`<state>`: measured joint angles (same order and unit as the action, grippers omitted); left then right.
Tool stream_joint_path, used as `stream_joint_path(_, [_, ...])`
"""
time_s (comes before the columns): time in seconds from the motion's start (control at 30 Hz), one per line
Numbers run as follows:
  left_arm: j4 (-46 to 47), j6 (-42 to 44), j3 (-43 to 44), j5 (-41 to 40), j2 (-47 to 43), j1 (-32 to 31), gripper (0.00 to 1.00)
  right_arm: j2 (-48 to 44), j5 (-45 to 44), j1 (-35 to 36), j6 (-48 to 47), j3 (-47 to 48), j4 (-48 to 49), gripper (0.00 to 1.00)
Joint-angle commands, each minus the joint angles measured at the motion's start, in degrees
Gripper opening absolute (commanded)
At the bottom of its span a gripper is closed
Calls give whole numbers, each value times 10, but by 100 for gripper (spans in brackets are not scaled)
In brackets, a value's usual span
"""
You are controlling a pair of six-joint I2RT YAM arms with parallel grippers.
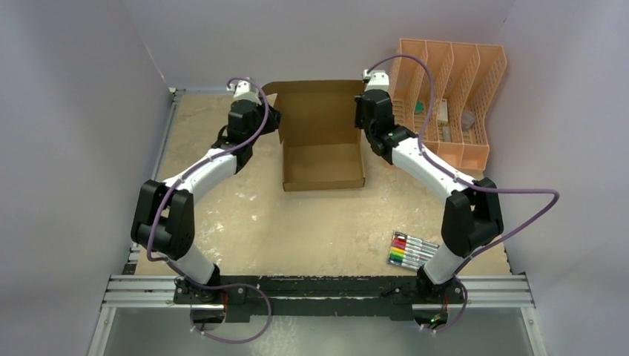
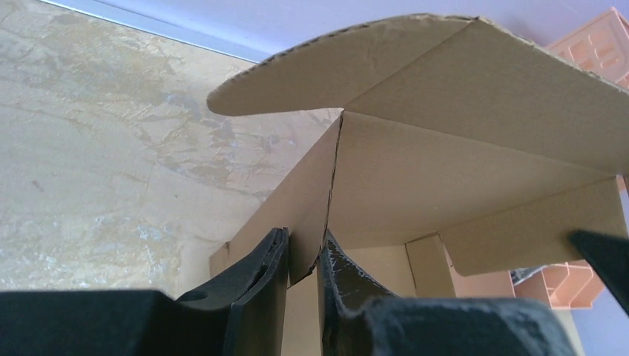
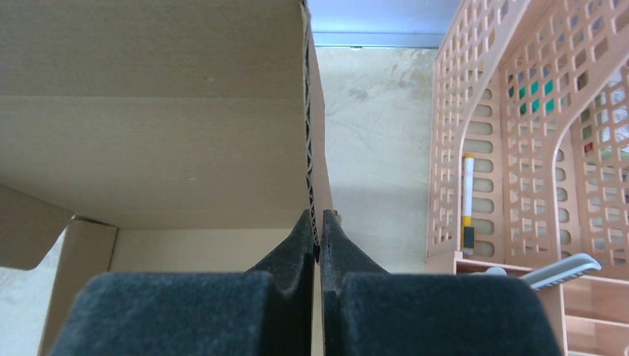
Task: Fold the paper box
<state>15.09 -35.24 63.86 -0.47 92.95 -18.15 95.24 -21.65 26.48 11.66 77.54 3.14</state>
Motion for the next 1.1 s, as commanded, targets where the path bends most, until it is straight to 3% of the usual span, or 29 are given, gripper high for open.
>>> stream_joint_path(0.0, [15, -45, -10, -73, -26, -45, 19, -13, -35, 35, 10, -42, 80, 0])
stream_joint_path(0.27, [37, -77, -60, -114, -33, -64, 19, -29, -50, 44, 25, -100, 87, 0])
stream_joint_path(0.43, [59, -161, -101, -123, -38, -73, 19, -44, -55, 51, 29, -135, 95, 0])
stream_joint_path(0.67, [32, -209, -56, -146, -33, -100, 21, -48, -61, 64, 30, -143, 94, 0])
stream_joint_path(1.07, [59, -259, -104, -168, -28, -151, 22, -63, -55, 78, 47, -186, 112, 0])
